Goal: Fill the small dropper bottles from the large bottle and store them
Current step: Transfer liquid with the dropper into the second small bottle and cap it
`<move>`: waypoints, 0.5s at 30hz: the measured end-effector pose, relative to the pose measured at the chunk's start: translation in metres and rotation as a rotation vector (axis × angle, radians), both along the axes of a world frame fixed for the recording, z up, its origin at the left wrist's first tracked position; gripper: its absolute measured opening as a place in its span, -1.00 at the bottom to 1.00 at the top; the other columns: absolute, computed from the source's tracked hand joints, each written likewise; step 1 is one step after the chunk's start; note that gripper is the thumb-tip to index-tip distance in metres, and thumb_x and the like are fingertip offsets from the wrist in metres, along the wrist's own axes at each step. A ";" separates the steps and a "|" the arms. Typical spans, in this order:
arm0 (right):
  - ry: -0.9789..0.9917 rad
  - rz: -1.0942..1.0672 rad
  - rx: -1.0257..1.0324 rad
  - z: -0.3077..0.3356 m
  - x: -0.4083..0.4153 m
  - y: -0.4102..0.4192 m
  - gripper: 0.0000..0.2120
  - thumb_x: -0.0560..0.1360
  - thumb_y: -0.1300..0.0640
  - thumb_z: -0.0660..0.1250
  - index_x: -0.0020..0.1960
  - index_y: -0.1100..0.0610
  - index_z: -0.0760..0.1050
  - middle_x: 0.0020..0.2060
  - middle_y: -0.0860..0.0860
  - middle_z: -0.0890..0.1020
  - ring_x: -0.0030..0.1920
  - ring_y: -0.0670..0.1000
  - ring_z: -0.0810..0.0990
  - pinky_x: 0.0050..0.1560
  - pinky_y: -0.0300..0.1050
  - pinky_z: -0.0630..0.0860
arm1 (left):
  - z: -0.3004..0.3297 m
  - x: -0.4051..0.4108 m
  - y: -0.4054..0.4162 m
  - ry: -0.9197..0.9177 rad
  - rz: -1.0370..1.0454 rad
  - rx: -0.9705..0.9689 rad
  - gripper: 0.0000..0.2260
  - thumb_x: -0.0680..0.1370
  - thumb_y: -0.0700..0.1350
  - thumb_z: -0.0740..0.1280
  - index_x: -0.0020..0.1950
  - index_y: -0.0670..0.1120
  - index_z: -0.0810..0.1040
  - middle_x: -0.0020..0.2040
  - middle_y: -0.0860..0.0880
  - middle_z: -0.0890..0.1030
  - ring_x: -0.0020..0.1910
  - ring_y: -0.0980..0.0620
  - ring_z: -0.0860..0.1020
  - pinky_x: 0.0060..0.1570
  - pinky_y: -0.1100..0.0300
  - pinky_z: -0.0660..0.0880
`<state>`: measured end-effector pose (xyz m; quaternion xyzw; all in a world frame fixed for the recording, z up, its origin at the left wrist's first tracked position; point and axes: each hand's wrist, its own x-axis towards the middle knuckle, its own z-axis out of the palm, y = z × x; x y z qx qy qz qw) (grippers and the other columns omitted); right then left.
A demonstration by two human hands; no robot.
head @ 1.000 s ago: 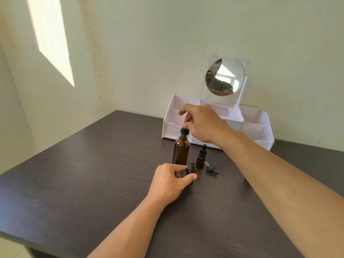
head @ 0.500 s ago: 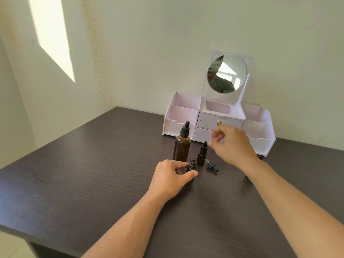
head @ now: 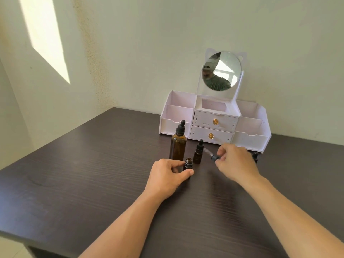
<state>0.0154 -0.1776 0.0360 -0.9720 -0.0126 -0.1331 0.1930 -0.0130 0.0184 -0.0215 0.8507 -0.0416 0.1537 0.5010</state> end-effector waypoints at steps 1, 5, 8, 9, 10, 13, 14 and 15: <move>-0.058 -0.030 -0.005 0.008 -0.003 -0.002 -0.85 0.40 0.14 0.35 -0.03 0.01 0.52 -0.15 0.00 0.64 -0.05 0.13 0.58 -0.06 -0.01 0.55 | 0.000 0.000 0.000 0.002 0.000 -0.002 -0.53 0.44 0.13 0.47 0.29 -0.02 0.57 -0.44 0.14 0.48 -0.43 0.24 0.47 -0.18 0.46 0.46; -0.196 -0.016 0.078 0.044 -0.017 -0.003 -0.84 0.40 0.21 0.30 -0.06 0.04 0.58 -0.15 -0.01 0.65 -0.05 0.10 0.57 -0.03 -0.08 0.51 | 0.001 0.001 -0.001 0.015 0.001 -0.008 -0.53 0.43 0.12 0.47 0.29 -0.03 0.58 -0.45 0.14 0.49 -0.46 0.27 0.46 -0.25 0.49 0.43; -0.177 0.112 0.107 0.065 -0.028 0.005 -0.85 0.44 0.20 0.35 -0.06 0.01 0.62 -0.15 -0.05 0.65 -0.09 0.01 0.58 0.01 -0.12 0.49 | 0.002 0.000 -0.001 0.022 0.001 -0.010 -0.53 0.44 0.12 0.47 0.29 -0.03 0.57 -0.41 0.13 0.51 -0.42 0.23 0.47 -0.30 0.47 0.41; -0.160 0.158 0.095 0.069 -0.031 0.010 -0.85 0.46 0.19 0.36 -0.05 0.00 0.63 -0.15 -0.06 0.65 -0.08 -0.01 0.59 0.02 -0.13 0.49 | 0.002 -0.001 -0.001 0.022 0.002 -0.010 -0.53 0.43 0.12 0.47 0.29 -0.02 0.58 -0.40 0.12 0.52 -0.41 0.22 0.47 -0.30 0.46 0.41; -0.149 0.201 0.076 0.072 -0.033 0.015 -0.85 0.46 0.19 0.36 -0.04 0.00 0.64 -0.14 -0.06 0.65 -0.08 -0.02 0.59 0.03 -0.13 0.49 | 0.003 -0.001 -0.001 0.021 0.004 -0.012 -0.53 0.43 0.12 0.48 0.29 -0.02 0.58 -0.39 0.11 0.52 -0.40 0.21 0.47 -0.31 0.45 0.40; -0.140 0.304 -0.023 0.071 -0.035 0.028 -0.84 0.48 0.19 0.35 -0.02 0.00 0.65 -0.12 -0.05 0.65 -0.03 0.00 0.56 0.06 -0.09 0.50 | 0.002 -0.002 -0.001 0.020 0.008 -0.009 -0.53 0.43 0.12 0.48 0.29 -0.01 0.58 -0.39 0.12 0.51 -0.40 0.21 0.46 -0.33 0.43 0.39; -0.139 0.329 -0.058 0.070 -0.034 0.032 -0.83 0.49 0.19 0.34 0.00 0.00 0.64 -0.13 -0.07 0.63 -0.02 0.00 0.54 0.06 -0.10 0.48 | 0.002 -0.002 -0.001 0.019 0.006 -0.009 -0.53 0.43 0.11 0.48 0.29 -0.01 0.58 -0.39 0.12 0.51 -0.41 0.21 0.46 -0.34 0.43 0.38; -0.135 0.350 -0.085 0.069 -0.034 0.034 -0.83 0.49 0.19 0.33 0.01 0.01 0.64 -0.14 -0.09 0.61 -0.03 -0.03 0.51 0.05 -0.13 0.44 | 0.002 -0.002 -0.001 0.019 0.004 -0.011 -0.53 0.43 0.11 0.49 0.29 -0.01 0.58 -0.39 0.12 0.52 -0.41 0.21 0.46 -0.33 0.43 0.39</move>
